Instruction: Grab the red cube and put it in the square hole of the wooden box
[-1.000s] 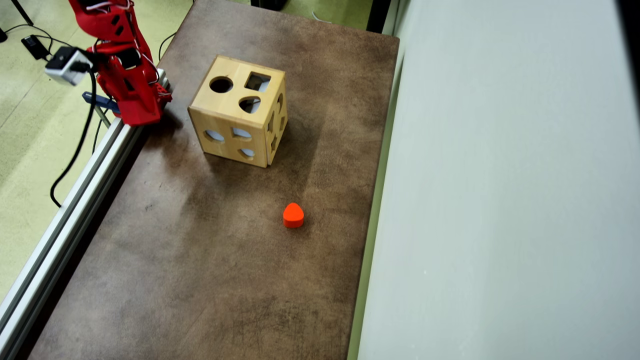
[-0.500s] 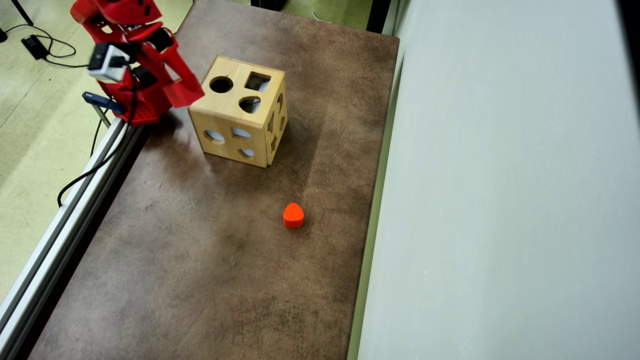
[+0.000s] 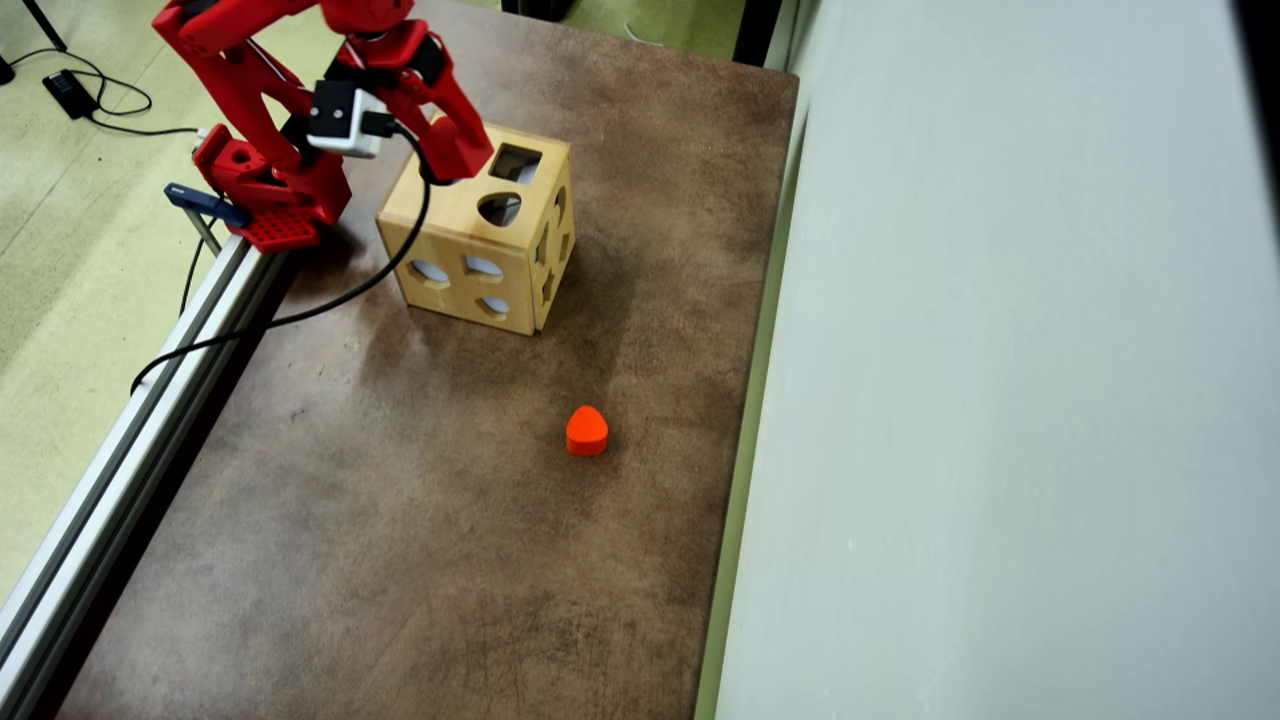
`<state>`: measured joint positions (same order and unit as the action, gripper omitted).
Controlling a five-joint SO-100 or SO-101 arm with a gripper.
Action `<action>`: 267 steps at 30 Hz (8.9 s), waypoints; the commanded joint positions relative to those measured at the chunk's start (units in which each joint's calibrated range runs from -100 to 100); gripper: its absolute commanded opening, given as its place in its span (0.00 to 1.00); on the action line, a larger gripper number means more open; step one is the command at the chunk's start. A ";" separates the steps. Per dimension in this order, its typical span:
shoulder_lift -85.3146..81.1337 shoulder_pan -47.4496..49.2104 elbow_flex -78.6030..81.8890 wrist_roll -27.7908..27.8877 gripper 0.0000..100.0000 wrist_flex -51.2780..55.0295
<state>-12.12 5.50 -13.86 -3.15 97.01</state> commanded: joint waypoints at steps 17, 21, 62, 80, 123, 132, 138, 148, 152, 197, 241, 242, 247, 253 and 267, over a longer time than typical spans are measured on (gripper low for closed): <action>9.78 6.17 -4.48 -2.00 0.02 0.09; 9.78 6.09 -4.12 -2.05 0.02 0.33; 11.91 6.24 1.25 -4.93 0.02 -0.31; 14.62 10.03 0.62 -5.03 0.02 -0.39; -58.16 9.58 1.70 -5.62 0.30 0.65; -61.30 9.51 1.70 -5.62 0.30 0.65; -63.42 9.29 1.70 -5.62 0.30 0.65; -73.95 -9.66 1.70 -5.57 0.30 0.65; -75.06 -13.97 1.70 -5.57 0.30 0.65; -82.87 -6.24 26.92 4.84 0.02 0.65; -83.13 -6.24 34.79 4.44 0.02 0.65; -83.13 -6.24 34.79 4.44 0.02 0.65; -83.13 -6.24 34.79 4.44 0.02 0.65; -83.13 -6.24 34.79 4.44 0.02 0.65; -83.13 -6.24 34.79 4.44 0.02 0.65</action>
<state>-95.51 -0.90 20.81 1.15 97.74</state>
